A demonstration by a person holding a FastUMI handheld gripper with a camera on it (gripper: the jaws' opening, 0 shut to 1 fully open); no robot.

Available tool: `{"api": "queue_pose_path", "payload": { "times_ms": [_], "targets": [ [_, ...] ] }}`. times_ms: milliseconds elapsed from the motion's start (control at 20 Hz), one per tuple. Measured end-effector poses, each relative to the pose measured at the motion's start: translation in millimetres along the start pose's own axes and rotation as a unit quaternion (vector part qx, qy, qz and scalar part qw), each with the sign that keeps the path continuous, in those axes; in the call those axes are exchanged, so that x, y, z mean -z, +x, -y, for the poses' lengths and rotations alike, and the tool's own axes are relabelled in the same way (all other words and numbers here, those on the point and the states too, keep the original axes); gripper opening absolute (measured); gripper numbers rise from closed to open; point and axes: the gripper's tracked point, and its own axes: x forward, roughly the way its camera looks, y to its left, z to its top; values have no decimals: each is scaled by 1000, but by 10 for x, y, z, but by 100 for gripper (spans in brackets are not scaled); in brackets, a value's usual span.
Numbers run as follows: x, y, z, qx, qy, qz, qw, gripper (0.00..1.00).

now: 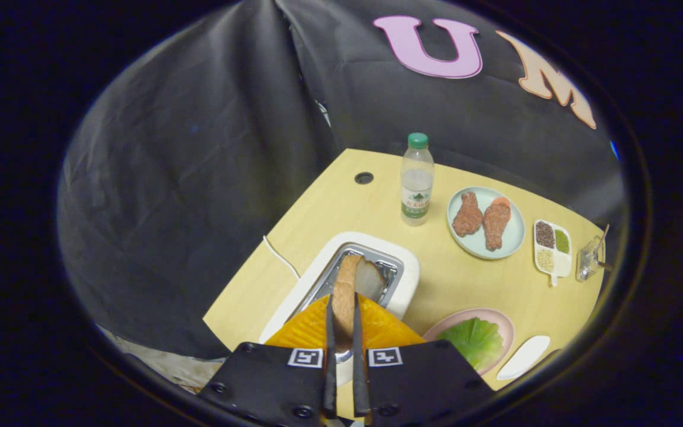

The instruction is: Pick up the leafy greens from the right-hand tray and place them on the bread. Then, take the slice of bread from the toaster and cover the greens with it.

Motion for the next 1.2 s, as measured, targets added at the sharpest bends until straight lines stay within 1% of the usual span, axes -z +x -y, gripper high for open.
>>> {"api": "queue_pose_path", "payload": {
  "times_ms": [150, 200, 250, 300, 350, 400, 600, 700, 900, 1200],
  "targets": [
    [-127, -194, 82, -16, 37, 28, 999, 14],
    [-153, -265, 131, -16, 44, 38, 998, 14],
    [-185, -346, 196, -15, 51, 47, 998, 11],
    [-293, -363, 238, -20, 69, 71, 995, 7],
    [-277, -402, 211, -38, 91, 71, 993, 4],
    [-302, -466, 253, -43, 106, 77, 991, 4],
    [-263, -642, 573, -28, 110, 85, 990, 4],
    [-239, -710, 677, -30, 125, 91, 988, 4],
    [-7, -742, 987, -19, 137, 82, 987, 4],
    [418, -634, 1309, -23, 177, 59, 982, 4]
  ]
}}
